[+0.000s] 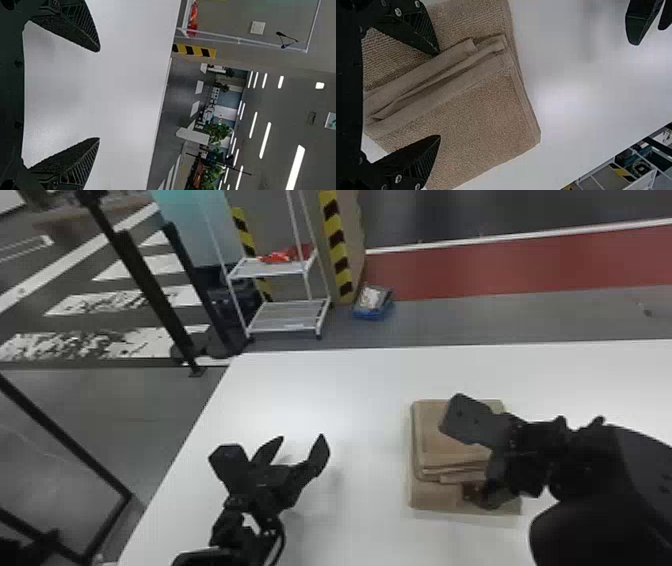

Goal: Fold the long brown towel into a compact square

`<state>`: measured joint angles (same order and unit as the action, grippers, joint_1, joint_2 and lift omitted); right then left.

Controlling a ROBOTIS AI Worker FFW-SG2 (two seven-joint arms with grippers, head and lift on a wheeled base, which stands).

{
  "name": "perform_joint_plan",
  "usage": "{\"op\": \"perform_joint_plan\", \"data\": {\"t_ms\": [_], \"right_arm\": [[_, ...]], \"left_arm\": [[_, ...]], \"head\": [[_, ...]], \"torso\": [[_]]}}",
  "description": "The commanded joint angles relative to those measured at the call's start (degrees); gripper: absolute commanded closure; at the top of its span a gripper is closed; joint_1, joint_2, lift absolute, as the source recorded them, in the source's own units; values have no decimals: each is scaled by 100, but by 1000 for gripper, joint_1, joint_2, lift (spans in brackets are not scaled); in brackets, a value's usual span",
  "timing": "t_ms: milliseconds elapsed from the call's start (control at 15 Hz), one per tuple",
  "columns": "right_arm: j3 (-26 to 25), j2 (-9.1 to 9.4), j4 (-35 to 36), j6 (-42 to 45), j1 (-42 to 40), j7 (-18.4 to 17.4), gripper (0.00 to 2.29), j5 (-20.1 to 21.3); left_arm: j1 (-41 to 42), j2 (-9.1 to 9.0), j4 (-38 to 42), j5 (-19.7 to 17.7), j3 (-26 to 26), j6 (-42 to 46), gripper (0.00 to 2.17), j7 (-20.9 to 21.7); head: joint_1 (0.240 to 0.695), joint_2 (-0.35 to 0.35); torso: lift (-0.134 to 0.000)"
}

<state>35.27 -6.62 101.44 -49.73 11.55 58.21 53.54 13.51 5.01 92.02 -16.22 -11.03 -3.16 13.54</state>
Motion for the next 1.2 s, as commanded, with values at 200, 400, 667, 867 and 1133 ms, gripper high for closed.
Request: {"op": "perform_joint_plan", "data": {"t_ms": [200,400,667,867,1133], "right_arm": [[-82,11,-28,20,23,15,157,-28],[-108,37,-256,38,154,-46,178,68],[-240,81,-248,3,216,42,356,-46],[-381,222,-116,-15,225,173,613,-230],[-451,222,-151,20,234,288,1413,-310]], "left_arm": [[3,-9,-8,5,-4,4,80,9],[3,0,-17,-4,-4,4,80,9],[3,0,-44,-21,-4,56,80,9],[11,0,-44,-21,-4,56,80,18],[11,9,-26,-12,5,56,80,26]], "head": [[695,314],[695,308],[695,298],[695,298],[695,311]], "torso": [[-126],[-126],[-126],[-126],[-126]]}}
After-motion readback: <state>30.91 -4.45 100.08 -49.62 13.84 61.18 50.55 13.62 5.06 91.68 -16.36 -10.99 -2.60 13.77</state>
